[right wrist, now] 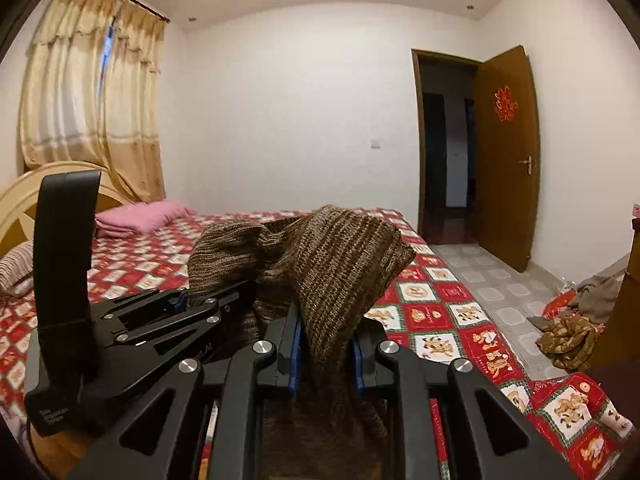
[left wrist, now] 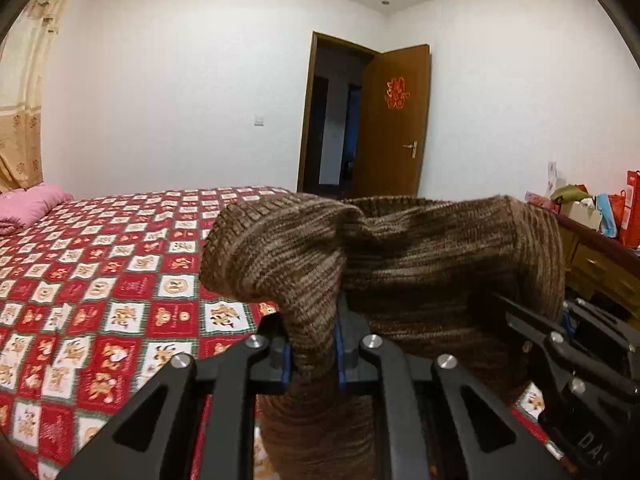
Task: Fold small clothes
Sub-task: 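Hold the lifted brown sweater bundle up with both grippers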
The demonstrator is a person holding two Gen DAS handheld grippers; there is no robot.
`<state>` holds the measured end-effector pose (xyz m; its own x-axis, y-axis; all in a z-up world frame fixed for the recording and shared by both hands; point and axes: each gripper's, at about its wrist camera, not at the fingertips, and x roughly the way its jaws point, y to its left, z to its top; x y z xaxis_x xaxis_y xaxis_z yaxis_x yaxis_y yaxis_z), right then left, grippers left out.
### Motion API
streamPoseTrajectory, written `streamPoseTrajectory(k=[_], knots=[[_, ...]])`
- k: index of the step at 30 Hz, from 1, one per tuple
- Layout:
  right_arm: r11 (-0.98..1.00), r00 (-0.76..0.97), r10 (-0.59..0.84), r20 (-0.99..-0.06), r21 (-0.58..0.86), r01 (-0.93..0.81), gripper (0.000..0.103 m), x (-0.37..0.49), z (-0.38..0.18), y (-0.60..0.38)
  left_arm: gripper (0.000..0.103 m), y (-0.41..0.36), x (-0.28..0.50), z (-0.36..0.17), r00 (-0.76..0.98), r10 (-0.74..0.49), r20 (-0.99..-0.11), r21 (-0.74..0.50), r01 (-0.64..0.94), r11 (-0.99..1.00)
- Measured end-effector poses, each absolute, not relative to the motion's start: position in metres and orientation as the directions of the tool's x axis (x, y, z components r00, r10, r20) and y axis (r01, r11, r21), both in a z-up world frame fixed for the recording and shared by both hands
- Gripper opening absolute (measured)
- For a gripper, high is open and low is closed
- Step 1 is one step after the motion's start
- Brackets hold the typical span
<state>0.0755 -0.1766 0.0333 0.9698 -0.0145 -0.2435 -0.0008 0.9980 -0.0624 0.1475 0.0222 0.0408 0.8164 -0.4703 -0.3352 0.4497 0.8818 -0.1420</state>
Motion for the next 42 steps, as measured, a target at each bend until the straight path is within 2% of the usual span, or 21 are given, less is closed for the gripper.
streamPoseTrajectory(k=[12,17,21,24,28,38,42], knots=[[0.997,0.974,0.06,-0.219,-0.03,-0.068,0.019,-0.006,0.044,-0.161,0.016,0.045,0.097,0.045,0.806,-0.496,-0.323,-0.129,0.482,0.867],[0.997,0.959,0.064,-0.277,-0.019,-0.072,0.019,-0.032,0.029,-0.164,0.016,0.041,0.087,0.026,0.774,-0.518,-0.363,-0.157,0.497,0.853],[0.994,0.942,0.032,-0.335,-0.086,-0.064,0.019,-0.052,0.004,-0.167,0.016,0.024,0.083,0.005,0.741,-0.528,-0.415,-0.157,0.513,0.844],[0.996,0.932,0.029,-0.362,-0.067,-0.057,0.019,-0.058,-0.006,-0.18,0.016,0.009,0.081,-0.001,0.72,-0.53,-0.448,-0.149,0.524,0.839],[0.999,0.925,0.009,-0.381,-0.035,-0.024,0.019,-0.052,-0.012,-0.206,0.016,-0.01,0.087,-0.001,0.719,-0.524,-0.457,-0.123,0.532,0.838],[0.993,0.868,-0.065,-0.491,0.052,0.104,0.019,0.01,-0.041,-0.287,0.015,-0.066,0.159,-0.032,0.654,-0.53,-0.54,-0.177,0.528,0.831],[0.986,0.831,-0.161,-0.532,-0.047,0.161,0.019,0.048,-0.055,-0.31,0.015,-0.082,0.192,-0.043,0.663,-0.514,-0.544,-0.184,0.503,0.844]])
